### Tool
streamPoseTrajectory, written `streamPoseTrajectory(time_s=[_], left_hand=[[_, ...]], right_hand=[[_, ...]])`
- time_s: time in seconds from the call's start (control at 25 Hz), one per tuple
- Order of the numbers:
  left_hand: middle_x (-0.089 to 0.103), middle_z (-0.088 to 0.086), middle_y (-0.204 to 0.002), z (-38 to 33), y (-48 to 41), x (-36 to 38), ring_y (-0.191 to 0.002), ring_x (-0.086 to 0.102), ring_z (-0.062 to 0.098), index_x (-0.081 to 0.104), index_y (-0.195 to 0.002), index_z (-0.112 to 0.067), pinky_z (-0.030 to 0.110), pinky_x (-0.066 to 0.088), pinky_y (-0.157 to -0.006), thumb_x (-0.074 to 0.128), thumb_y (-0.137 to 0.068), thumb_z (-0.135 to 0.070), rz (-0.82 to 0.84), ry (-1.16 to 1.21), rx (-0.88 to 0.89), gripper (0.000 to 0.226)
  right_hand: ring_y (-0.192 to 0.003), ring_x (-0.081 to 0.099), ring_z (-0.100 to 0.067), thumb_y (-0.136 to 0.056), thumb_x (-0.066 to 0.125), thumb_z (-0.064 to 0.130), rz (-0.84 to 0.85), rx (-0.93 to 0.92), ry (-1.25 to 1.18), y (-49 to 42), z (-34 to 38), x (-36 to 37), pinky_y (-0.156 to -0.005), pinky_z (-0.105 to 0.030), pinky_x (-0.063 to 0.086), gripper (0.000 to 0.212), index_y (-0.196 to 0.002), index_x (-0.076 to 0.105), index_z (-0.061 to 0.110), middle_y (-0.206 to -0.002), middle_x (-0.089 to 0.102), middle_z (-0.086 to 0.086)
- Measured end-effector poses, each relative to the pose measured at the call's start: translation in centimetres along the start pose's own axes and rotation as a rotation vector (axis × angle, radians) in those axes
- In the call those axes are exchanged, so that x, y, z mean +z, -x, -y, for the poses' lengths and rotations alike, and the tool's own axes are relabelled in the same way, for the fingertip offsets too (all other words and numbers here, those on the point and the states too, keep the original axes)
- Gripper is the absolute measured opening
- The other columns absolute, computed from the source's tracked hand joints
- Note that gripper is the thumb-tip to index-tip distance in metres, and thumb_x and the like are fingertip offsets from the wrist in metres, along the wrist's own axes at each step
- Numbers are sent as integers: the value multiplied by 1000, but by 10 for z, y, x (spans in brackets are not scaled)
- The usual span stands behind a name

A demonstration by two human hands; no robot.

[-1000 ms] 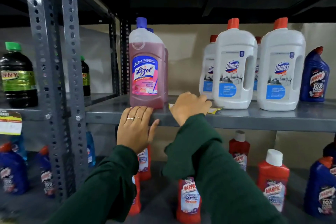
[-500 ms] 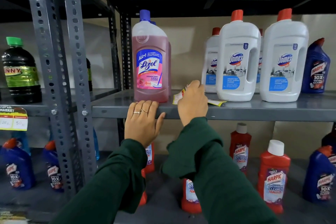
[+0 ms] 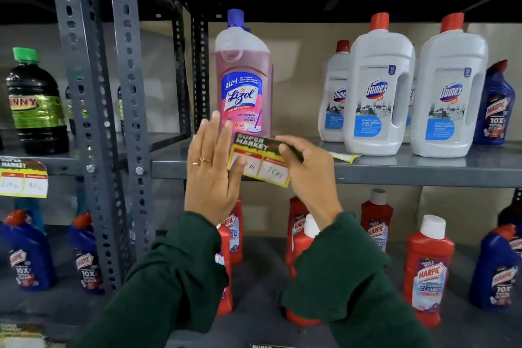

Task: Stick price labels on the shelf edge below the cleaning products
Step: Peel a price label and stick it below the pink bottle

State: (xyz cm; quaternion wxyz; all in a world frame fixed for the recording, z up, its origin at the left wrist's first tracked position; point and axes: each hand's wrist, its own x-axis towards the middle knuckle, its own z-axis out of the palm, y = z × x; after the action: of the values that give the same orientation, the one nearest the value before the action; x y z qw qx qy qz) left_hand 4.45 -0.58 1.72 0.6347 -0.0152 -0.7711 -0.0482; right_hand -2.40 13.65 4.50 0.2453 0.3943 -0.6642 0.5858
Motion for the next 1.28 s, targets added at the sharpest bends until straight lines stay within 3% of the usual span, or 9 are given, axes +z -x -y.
streamPoseTrajectory(time_s=[0.16, 0.24, 0.32, 0.4, 0.48, 0.68, 0.76, 0.88, 1.28], left_hand=[[70, 1, -108, 18, -6, -15, -120, 39, 19, 67, -99, -17, 49, 14, -108, 43, -89, -32, 73, -136, 78, 30], [75, -1, -93, 27, -2, -21, -112, 47, 19, 71, -87, -18, 46, 13, -108, 44, -85, -35, 151, -94, 39, 32], [75, 1, -86, 33, 4, -26, -107, 54, 24, 71, -87, -18, 46, 11, -108, 42, -83, -38, 211, -49, -36, 35], [74, 2, -85, 34, 8, -28, -104, 56, 26, 70, -88, -18, 49, 14, -107, 42, -83, -38, 232, -37, -64, 34], [74, 1, -92, 35, 10, -26, -106, 55, 26, 69, -86, -18, 49, 19, -106, 44, -84, -38, 247, -39, -37, 32], [67, 9, -115, 37, 9, -19, -118, 50, 31, 70, -77, -15, 48, 23, -107, 45, -84, -35, 364, -68, 55, 33], [66, 14, -115, 34, 10, -16, -117, 52, 33, 71, -76, -11, 48, 24, -106, 55, -84, -25, 389, -47, 32, 22], [65, 17, -116, 30, 11, -14, -114, 55, 33, 72, -75, -6, 45, 27, -106, 69, -79, -9, 368, 26, -53, 5], [69, 17, -109, 25, 5, -13, -108, 60, 30, 71, -72, -3, 43, 35, -103, 71, -76, -5, 327, 45, -147, 5]], right_hand=[[-91, 63, -24, -86, 57, 7, 98, -114, 151, 16, 1, 11, -86, -40, 51, 17, -98, 67, 14, -98, 73, -8], [-94, 62, -21, -84, 61, 8, 98, -133, 201, 20, 0, 16, -88, -30, 49, 16, -99, 68, 10, -102, 69, -10], [-99, 60, -19, -83, 63, 11, 110, -129, 276, 23, -2, 21, -90, -28, 47, 17, -100, 67, 8, -111, 65, -11], [-100, 61, -19, -83, 63, 12, 105, -129, 319, 24, -3, 24, -91, -32, 49, 13, -93, 69, 7, -118, 62, -11], [-98, 61, -20, -84, 61, 10, 95, -133, 346, 28, -4, 28, -89, -27, 46, 10, -87, 70, 6, -121, 61, -11], [-104, 58, -22, -81, 64, 10, 38, -167, 484, 36, -7, 35, -86, -26, 44, 8, -79, 70, 5, -115, 57, -12], [-106, 57, -21, -79, 64, 9, 40, -120, 479, 36, -8, 35, -85, -23, 40, 8, -78, 70, 4, -117, 56, -11], [-95, 61, -23, -78, 65, 8, 11, -90, 469, 36, -6, 35, -78, -22, 41, 7, -76, 70, 3, -115, 57, -10], [-80, 58, -17, -79, 65, 15, -71, -29, 503, 34, -2, 43, -67, -21, 32, 13, -73, 69, 4, -113, 57, -9]])
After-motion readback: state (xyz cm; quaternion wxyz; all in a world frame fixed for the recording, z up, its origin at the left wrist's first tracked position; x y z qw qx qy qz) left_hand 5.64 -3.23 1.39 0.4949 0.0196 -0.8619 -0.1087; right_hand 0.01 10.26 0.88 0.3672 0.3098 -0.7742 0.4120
